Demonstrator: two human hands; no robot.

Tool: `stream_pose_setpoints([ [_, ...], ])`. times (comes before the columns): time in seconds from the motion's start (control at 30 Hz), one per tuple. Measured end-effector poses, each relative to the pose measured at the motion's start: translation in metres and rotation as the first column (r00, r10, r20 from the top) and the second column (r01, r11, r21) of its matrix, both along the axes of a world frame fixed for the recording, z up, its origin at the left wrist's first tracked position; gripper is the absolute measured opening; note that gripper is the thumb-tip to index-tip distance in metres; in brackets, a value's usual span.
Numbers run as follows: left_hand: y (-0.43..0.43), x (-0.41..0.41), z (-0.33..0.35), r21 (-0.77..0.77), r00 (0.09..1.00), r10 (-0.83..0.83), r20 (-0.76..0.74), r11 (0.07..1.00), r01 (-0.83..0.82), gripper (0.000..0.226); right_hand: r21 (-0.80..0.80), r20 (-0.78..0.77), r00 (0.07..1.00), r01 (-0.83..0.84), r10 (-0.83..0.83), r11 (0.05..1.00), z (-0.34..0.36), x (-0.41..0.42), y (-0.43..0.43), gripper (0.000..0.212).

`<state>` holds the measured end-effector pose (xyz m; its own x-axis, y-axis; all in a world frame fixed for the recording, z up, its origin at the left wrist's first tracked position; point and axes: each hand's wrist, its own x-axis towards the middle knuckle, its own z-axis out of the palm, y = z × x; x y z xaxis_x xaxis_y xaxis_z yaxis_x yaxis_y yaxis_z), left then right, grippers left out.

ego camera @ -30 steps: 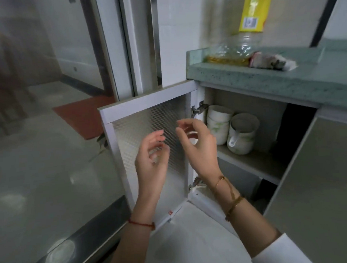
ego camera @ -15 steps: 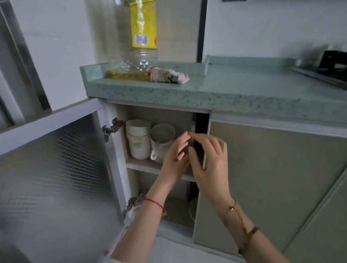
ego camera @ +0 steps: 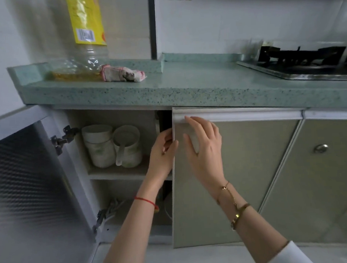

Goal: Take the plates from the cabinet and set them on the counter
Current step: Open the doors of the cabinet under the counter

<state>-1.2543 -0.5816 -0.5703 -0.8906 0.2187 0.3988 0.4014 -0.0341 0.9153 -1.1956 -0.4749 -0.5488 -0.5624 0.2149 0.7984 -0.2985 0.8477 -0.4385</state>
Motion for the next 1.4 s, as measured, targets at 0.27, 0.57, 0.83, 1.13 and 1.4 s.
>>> stream_pose_setpoints([
  [0.27,-0.017,0.056,-0.014,0.101,0.987,-0.135,-0.091,0.984,0.144,0.024,-0.028,-0.14,0.99,0.018,-0.022,0.999,-0.01,0.043,-0.008,0.031],
  [0.57,-0.015,0.126,-0.022,0.074,0.884,-0.422,-0.204,0.893,0.443,0.022,-0.125,-0.326,0.945,-0.05,0.007,0.991,-0.012,0.122,0.002,0.028],
  [0.83,0.024,0.173,-0.017,0.088,0.782,-0.588,-0.207,0.785,0.613,0.022,-0.115,-0.363,0.931,-0.025,-0.019,0.993,-0.011,0.198,0.045,0.026],
  [1.13,0.117,0.24,-0.008,0.011,0.67,-0.709,-0.22,0.685,0.729,0.033,-0.251,-0.406,0.901,0.053,-0.154,0.966,-0.015,0.27,0.112,0.025],
  [1.4,0.189,0.277,-0.008,0.03,0.634,-0.746,-0.201,0.643,0.766,0.041,-0.264,-0.333,0.886,0.24,-0.322,0.934,-0.012,0.308,0.183,0.01],
])
